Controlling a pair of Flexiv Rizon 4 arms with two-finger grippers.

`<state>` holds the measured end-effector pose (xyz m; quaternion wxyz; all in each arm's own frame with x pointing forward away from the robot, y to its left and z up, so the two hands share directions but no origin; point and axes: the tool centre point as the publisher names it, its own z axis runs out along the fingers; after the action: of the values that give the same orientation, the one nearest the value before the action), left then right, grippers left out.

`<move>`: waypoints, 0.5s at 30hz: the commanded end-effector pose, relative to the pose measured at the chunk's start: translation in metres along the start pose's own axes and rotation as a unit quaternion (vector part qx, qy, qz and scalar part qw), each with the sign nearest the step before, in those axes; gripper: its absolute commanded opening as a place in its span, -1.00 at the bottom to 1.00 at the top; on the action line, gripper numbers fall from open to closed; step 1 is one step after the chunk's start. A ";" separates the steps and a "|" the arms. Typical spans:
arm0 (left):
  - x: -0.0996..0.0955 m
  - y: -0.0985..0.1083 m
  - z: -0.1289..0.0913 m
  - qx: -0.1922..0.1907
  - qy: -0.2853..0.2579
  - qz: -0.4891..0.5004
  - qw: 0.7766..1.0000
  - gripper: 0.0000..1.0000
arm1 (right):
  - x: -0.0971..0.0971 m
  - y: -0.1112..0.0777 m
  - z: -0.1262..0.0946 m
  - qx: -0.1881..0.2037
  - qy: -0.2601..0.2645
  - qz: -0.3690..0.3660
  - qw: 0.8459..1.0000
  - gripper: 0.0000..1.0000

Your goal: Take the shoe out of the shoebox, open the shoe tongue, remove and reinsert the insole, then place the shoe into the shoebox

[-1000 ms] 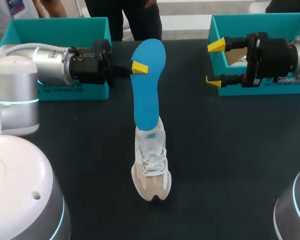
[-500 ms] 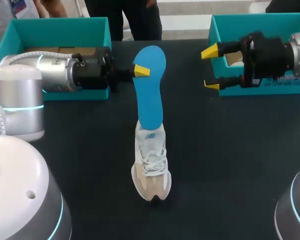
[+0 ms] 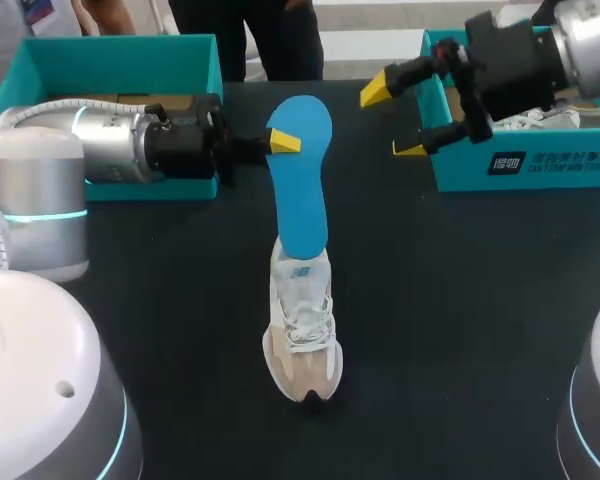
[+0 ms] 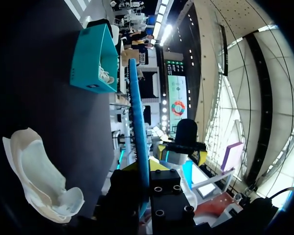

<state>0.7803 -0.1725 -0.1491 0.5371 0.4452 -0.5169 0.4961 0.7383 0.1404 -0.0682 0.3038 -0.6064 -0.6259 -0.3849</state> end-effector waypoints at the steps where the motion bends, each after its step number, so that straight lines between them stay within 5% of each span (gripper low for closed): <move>1: 0.001 0.003 0.000 0.003 -0.002 0.001 1.000 -1.00 | 0.005 0.009 0.002 0.010 -0.077 0.001 0.997 1.00; 15: 0.001 0.003 0.000 0.003 -0.002 0.001 1.000 -1.00 | 0.008 0.012 0.004 0.010 -0.100 -0.019 0.995 1.00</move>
<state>0.7789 -0.1722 -0.1488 0.5362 0.4460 -0.5164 0.4970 0.7471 0.1431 -0.0630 0.2606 -0.6298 -0.6523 -0.3317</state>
